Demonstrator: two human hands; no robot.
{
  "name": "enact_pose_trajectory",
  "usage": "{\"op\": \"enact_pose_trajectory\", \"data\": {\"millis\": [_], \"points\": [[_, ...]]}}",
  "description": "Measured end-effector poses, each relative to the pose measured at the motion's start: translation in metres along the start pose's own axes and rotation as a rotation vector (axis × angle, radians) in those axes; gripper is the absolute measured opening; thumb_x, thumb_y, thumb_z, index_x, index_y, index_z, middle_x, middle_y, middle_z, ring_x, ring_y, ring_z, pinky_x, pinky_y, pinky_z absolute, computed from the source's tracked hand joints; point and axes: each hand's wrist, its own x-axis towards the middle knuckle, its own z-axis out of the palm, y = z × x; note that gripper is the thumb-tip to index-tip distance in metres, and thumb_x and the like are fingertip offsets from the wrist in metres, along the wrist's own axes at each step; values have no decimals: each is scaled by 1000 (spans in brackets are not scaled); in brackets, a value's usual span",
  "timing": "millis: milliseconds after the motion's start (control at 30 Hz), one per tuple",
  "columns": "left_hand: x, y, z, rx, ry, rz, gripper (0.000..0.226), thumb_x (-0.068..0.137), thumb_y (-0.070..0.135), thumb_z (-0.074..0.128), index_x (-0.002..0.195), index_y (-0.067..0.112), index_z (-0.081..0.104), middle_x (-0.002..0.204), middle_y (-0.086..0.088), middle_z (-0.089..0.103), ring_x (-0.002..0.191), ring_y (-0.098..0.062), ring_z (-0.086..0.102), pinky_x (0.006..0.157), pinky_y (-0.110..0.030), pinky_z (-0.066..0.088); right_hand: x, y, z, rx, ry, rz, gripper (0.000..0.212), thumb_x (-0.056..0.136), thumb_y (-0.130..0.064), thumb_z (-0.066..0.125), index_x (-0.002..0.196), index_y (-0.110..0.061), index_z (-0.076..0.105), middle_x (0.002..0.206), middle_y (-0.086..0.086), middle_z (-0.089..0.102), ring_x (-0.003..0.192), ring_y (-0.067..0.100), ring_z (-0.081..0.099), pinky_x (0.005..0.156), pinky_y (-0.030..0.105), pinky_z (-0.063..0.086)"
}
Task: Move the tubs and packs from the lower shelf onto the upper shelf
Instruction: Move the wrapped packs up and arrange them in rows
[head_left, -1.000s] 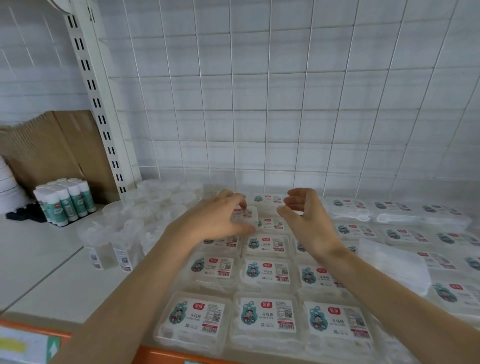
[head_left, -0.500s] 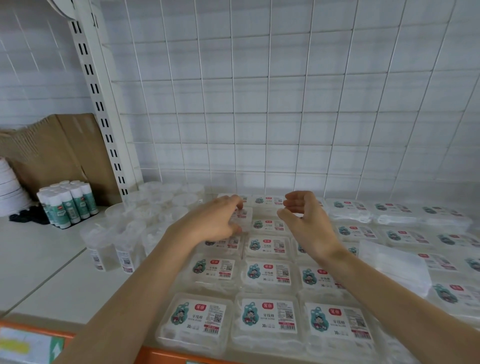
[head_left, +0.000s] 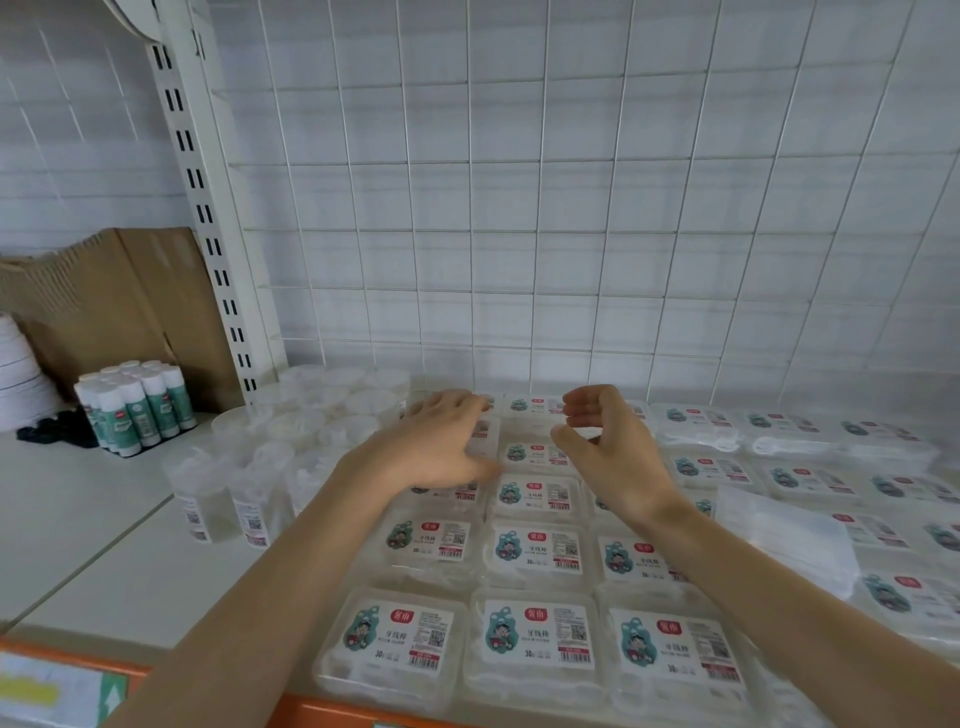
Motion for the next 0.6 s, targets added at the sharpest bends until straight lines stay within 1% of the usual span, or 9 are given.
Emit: {"op": "enact_pose_trajectory", "data": {"millis": [100,233,333,400,467,533,600], "points": [[-3,11,3,-31,69,86,82,92,53,58,155,23,16,162,5,15,148,-18,14,118,-39,19,6,-4,-2,-31,3,-45,29,91,-19,63,115,-24,48,114,-10,56,104,2,55,79,12,42],[-5,27,11,-9,138,232,69,95,48,57,152,22,27,160,5,17,148,-14,13,118,-32,14,19,-15,-11,9,64,-65,25,90,-17,63,112,-21,52,110,-8,59,102,5,57,80,15,44],[-5,33,17,-8,116,305,62,96,47,55,149,23,33,158,5,24,145,-9,16,116,-26,14,24,-20,-23,11,67,-26,25,90,-17,63,112,-21,52,108,-7,59,99,4,57,77,14,45],[-5,36,22,-3,96,342,58,97,47,52,147,23,36,157,5,26,145,-7,15,117,-28,13,22,-21,-33,0,69,-10,26,91,-18,63,115,-20,54,108,-7,60,99,4,57,77,13,45],[-6,36,24,-8,82,352,55,98,47,51,146,25,38,157,6,27,145,-7,15,119,-31,14,17,-21,-47,-69,56,-12,26,91,-20,63,116,-21,55,108,-10,59,98,1,56,71,10,41],[-6,36,24,-11,74,357,52,98,46,50,145,26,40,155,8,31,143,-6,20,118,-31,17,8,-17,-66,-206,0,-40,23,91,-24,64,112,-25,55,108,-13,56,96,-1,55,66,12,40],[-6,37,24,-12,61,361,50,98,47,50,143,27,43,153,10,35,142,-6,24,117,-30,19,-3,-10,-88,-386,-103,-95,18,91,-31,65,106,-30,56,108,-15,56,99,-2,55,72,12,40]]}}
